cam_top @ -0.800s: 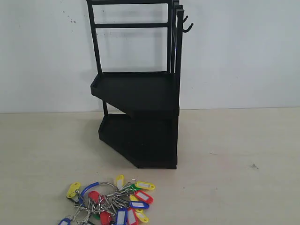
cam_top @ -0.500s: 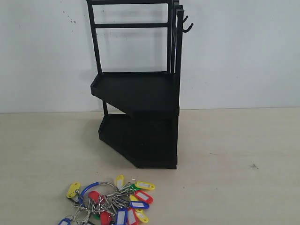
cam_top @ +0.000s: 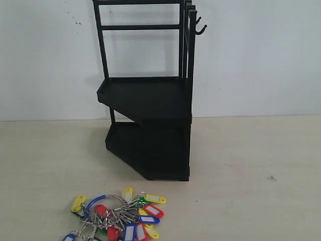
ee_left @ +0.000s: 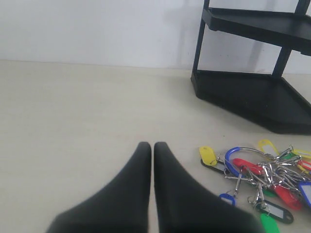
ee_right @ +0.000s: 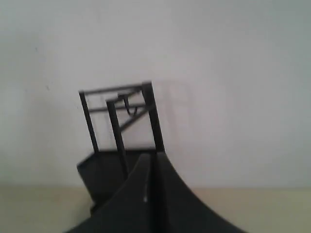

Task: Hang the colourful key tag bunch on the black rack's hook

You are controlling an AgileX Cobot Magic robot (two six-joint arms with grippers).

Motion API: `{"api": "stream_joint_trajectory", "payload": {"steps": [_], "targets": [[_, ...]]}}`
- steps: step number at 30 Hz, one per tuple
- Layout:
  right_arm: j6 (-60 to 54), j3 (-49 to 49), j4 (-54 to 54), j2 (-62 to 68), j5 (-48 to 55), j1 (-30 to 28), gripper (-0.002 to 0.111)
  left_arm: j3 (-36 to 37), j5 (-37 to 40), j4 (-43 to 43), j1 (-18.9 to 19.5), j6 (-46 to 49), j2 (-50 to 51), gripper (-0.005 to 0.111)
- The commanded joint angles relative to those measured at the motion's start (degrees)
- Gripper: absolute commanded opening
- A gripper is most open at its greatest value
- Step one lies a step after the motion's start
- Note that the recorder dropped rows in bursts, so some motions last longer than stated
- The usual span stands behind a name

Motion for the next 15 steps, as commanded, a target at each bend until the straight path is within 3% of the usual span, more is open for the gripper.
{"api": "stream_joint_trajectory", "payload": {"steps": [1, 4, 8, 13, 15], "targets": [[-5.8, -7.9, 5.7, 9.5, 22.4, -0.1, 0.0, 0.2, -0.2, 0.3, 0.1, 0.2, -0.1, 0.004], [-16.4, -10.1, 18.8, 16.9, 29.9, -0.1, 0.0, 0.2, -0.2, 0.3, 0.1, 0.2, -0.1, 0.004], [-25.4, -10.3, 35.4, 24.4, 30.4, -0.1, 0.0, 0.2, -0.2, 0.3, 0.1, 0.2, -0.1, 0.004], [-29.2, -10.5, 42.2, 30.9, 25.4, -0.1, 0.0, 0.2, -0.2, 0.3, 0.1, 0.2, -0.1, 0.004], [-39.2, -11.2, 46.6, 34.2, 28.5, 0.0, 0.0, 0.2, -0.2, 0.3, 0.1, 0.2, -0.1, 0.004]]}}
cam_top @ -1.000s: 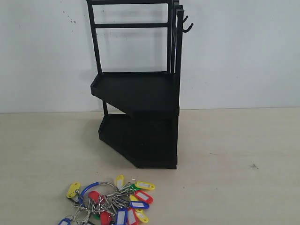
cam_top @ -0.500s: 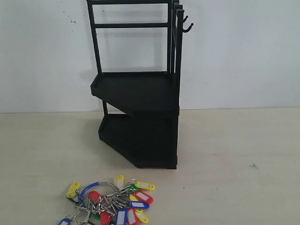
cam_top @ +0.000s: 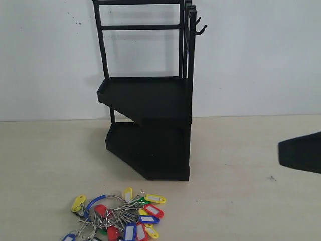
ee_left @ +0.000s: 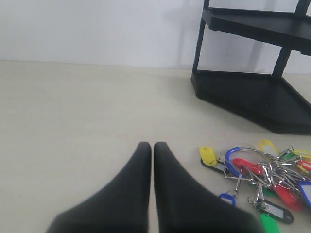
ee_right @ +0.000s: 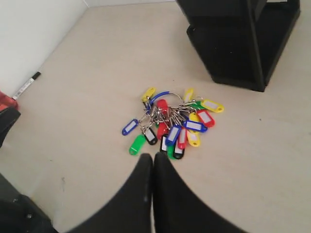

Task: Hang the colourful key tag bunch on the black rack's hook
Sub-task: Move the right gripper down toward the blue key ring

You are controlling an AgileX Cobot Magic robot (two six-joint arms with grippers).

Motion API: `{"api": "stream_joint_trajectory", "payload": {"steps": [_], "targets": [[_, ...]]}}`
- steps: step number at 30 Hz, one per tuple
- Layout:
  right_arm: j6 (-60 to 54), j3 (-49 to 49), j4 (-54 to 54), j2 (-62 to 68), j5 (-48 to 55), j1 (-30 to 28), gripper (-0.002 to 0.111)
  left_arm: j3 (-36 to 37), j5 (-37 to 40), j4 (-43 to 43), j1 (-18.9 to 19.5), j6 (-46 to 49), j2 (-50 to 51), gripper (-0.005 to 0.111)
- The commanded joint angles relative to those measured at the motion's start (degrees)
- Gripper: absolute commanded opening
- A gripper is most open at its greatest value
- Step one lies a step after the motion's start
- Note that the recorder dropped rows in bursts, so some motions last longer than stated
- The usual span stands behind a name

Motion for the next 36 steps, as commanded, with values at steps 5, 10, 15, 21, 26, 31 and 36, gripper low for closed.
{"api": "stream_joint_trajectory", "payload": {"steps": [5, 10, 15, 21, 26, 31, 36], "targets": [[-35.9, -1.5, 25.4, 15.9, 15.5, 0.1, 0.0, 0.2, -0.2, 0.3, 0.1, 0.2, -0.1, 0.004], [-35.4, -5.4, 24.6, 25.8, 15.0, 6.6, 0.0, 0.2, -0.2, 0.3, 0.1, 0.2, -0.1, 0.004], [-32.0, -11.2, 19.0, 33.9, 2.8, 19.5, 0.013, 0.2, -0.2, 0.3, 0.1, 0.2, -0.1, 0.004], [-11.9, -20.5, 0.8, 45.9, -4.7, 26.1, 0.031, 0.2, -0.2, 0.3, 0.1, 0.2, -0.1, 0.004], [-6.9, -28.8, -2.0, 55.3, -4.6, 26.1, 0.031, 0.2, -0.2, 0.3, 0.1, 0.2, -0.1, 0.004], [-7.3, -36.9, -5.8, 64.1, -4.6, 26.1, 0.031, 0.2, -0.2, 0.3, 0.1, 0.2, -0.1, 0.004], [-6.3, -45.1, -14.9, 71.7, -2.4, 26.1, 0.031, 0.2, -0.2, 0.3, 0.1, 0.2, -0.1, 0.004]]}}
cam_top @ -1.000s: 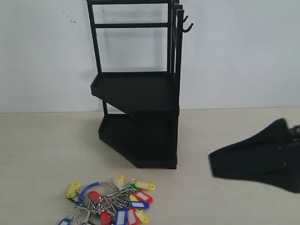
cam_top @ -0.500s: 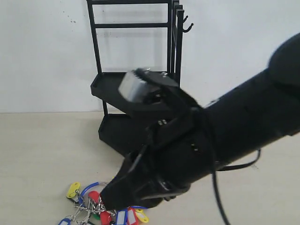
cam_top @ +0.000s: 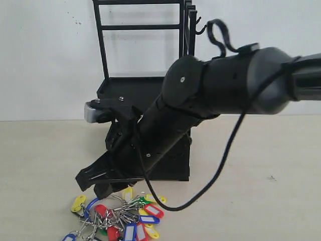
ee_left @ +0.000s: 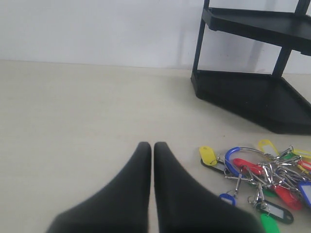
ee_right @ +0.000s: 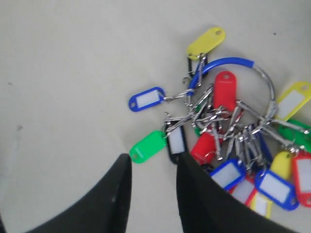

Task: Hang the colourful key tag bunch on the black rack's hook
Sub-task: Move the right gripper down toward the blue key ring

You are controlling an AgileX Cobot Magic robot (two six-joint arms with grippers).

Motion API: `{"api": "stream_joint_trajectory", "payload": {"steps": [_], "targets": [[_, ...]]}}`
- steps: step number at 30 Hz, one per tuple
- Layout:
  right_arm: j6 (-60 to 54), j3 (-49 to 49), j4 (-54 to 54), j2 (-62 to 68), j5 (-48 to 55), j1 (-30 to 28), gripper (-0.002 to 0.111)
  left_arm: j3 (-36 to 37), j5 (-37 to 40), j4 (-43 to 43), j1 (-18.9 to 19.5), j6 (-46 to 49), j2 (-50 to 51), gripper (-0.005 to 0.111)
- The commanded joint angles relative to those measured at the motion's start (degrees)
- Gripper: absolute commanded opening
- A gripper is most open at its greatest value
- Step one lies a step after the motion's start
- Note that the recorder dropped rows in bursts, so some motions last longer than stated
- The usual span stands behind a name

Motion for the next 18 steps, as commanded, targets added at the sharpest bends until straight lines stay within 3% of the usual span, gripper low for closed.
{"api": "stream_joint_trajectory", "payload": {"steps": [1, 8, 18], "targets": [[1.6, -7.2, -7.7, 6.4, 2.2, 0.0, 0.031, 0.2, -0.2, 0.3, 0.1, 0.2, -0.1, 0.004], [1.5, -16.7, -12.6, 15.3, 4.3, 0.0, 0.048, 0.2, -0.2, 0.3, 0.1, 0.2, -0.1, 0.004], [-1.5, -19.4, -12.2, 20.3, -1.6, 0.0, 0.046, 0.2, -0.2, 0.3, 0.1, 0.2, -0.1, 0.004]]}}
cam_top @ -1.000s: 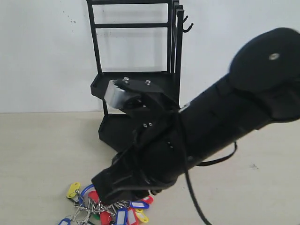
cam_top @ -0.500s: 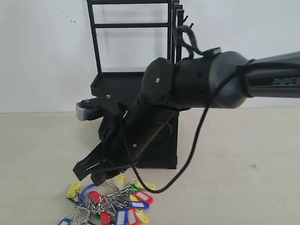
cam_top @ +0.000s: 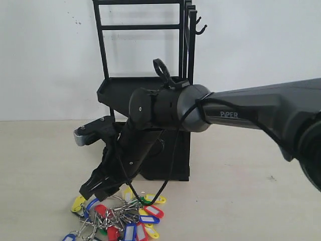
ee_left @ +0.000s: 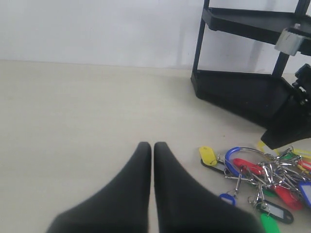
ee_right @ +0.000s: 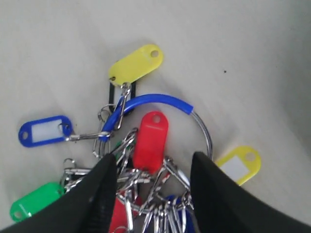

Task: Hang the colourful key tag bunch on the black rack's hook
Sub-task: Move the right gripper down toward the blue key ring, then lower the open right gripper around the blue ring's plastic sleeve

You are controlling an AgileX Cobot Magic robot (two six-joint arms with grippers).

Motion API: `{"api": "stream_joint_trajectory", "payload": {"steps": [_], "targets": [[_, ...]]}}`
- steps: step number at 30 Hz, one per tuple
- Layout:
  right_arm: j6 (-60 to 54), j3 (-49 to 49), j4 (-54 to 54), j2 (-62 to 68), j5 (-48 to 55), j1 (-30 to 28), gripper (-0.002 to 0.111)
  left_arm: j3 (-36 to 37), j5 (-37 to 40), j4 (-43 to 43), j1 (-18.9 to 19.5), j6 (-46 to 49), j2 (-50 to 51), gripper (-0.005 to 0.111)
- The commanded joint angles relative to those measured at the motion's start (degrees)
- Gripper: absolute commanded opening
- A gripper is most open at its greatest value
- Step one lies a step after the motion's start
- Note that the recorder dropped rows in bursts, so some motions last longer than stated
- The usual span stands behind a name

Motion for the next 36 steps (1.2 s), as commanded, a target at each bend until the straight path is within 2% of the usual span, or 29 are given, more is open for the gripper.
{"api": "stream_joint_trajectory", "payload": {"steps": [1, 20, 36], "targets": [[-1.3, -0.6, -0.3, 1.5, -3.3, 0.0, 0.046, 0.2, -0.2, 0.3, 0.1, 0.2, -0.1, 0.004], [-2.6, -0.6, -3.1, 6.1, -12.6, 0.0, 0.046, 0.2, -0.2, 0.3, 0.1, 0.2, -0.1, 0.004], [-3.0, -0.6, -6.8, 8.8, -11.0, 0.0, 0.045, 0.2, -0.2, 0.3, 0.1, 0.2, -0.1, 0.004]]}}
